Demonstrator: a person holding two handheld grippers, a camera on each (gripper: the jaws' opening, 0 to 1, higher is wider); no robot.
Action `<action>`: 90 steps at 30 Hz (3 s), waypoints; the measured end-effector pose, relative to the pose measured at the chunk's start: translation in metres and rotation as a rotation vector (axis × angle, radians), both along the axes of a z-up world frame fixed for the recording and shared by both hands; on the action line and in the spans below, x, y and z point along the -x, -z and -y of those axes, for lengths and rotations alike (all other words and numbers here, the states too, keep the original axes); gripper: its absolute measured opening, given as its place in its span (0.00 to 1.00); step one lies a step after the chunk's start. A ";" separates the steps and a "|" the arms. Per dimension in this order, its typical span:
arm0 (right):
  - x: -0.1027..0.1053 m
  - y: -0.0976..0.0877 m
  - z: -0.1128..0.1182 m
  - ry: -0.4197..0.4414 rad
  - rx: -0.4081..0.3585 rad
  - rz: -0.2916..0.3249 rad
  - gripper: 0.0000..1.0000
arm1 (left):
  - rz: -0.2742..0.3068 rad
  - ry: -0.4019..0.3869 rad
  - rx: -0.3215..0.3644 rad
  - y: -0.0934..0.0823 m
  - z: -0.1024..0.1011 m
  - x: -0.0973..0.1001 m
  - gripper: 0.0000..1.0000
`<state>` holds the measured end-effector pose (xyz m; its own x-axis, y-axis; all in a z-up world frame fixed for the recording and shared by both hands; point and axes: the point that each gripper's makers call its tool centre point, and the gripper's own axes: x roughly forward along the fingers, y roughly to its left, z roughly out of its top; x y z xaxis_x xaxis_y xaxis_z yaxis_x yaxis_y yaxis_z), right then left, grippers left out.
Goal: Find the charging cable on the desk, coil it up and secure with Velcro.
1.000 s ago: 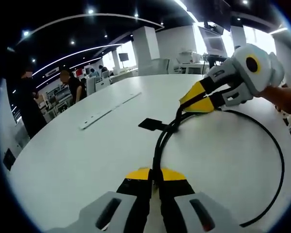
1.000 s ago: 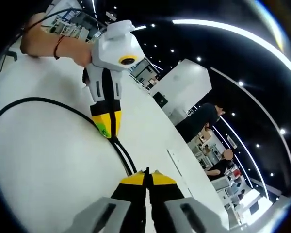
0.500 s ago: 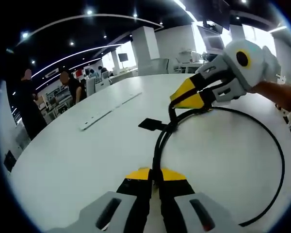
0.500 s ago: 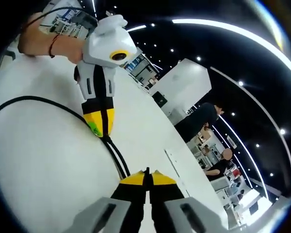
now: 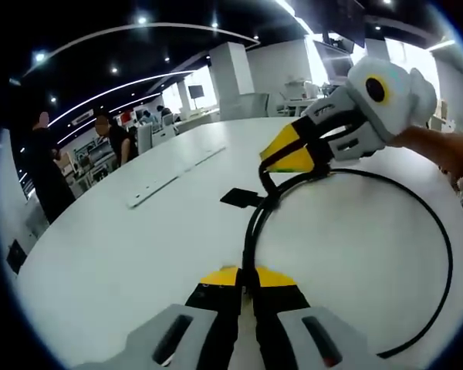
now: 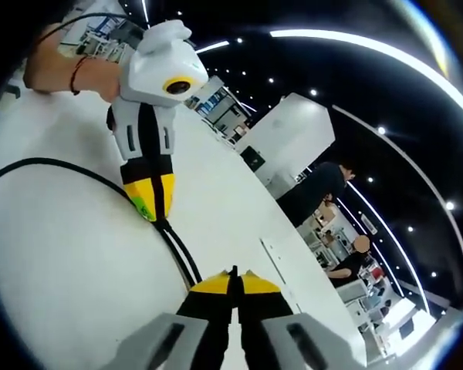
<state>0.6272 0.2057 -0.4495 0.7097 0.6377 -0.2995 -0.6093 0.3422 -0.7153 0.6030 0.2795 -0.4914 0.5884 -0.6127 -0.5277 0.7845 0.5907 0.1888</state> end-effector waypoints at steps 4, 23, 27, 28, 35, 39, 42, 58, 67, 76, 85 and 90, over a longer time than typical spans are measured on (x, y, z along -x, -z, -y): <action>-0.004 0.000 -0.001 0.003 -0.010 -0.002 0.05 | 0.003 0.002 -0.003 0.000 0.000 0.000 0.07; -0.016 0.008 -0.002 0.018 -0.063 -0.018 0.05 | 0.001 0.001 0.001 0.000 -0.001 0.000 0.07; -0.018 0.009 -0.001 0.030 -0.096 -0.021 0.05 | 0.001 0.001 0.001 0.000 -0.001 0.000 0.07; -0.018 0.010 -0.001 0.028 -0.096 -0.020 0.05 | 0.001 0.001 0.001 0.000 -0.001 0.000 0.07; -0.022 0.014 -0.001 0.028 -0.109 -0.031 0.05 | 0.001 0.001 0.001 0.001 -0.001 0.000 0.07; -0.020 0.018 -0.004 0.020 -0.100 -0.034 0.05 | 0.001 0.002 0.003 0.001 -0.001 0.001 0.07; -0.022 0.018 -0.003 0.021 -0.104 -0.030 0.05 | -0.001 0.001 0.006 0.001 -0.001 0.001 0.07; -0.026 0.022 -0.002 0.025 -0.106 -0.034 0.05 | 0.001 0.002 0.004 0.001 0.000 0.000 0.07; -0.028 0.022 -0.002 0.027 -0.103 -0.031 0.05 | 0.006 0.004 0.002 0.000 0.000 -0.001 0.07; -0.028 0.023 -0.001 0.029 -0.106 -0.035 0.05 | 0.008 0.005 0.002 0.000 0.000 -0.002 0.07; -0.028 0.025 -0.001 0.033 -0.108 -0.042 0.05 | 0.008 0.005 0.003 0.000 0.000 -0.001 0.07; -0.030 0.026 0.000 0.040 -0.102 -0.043 0.05 | 0.009 0.005 0.002 0.000 0.000 0.000 0.07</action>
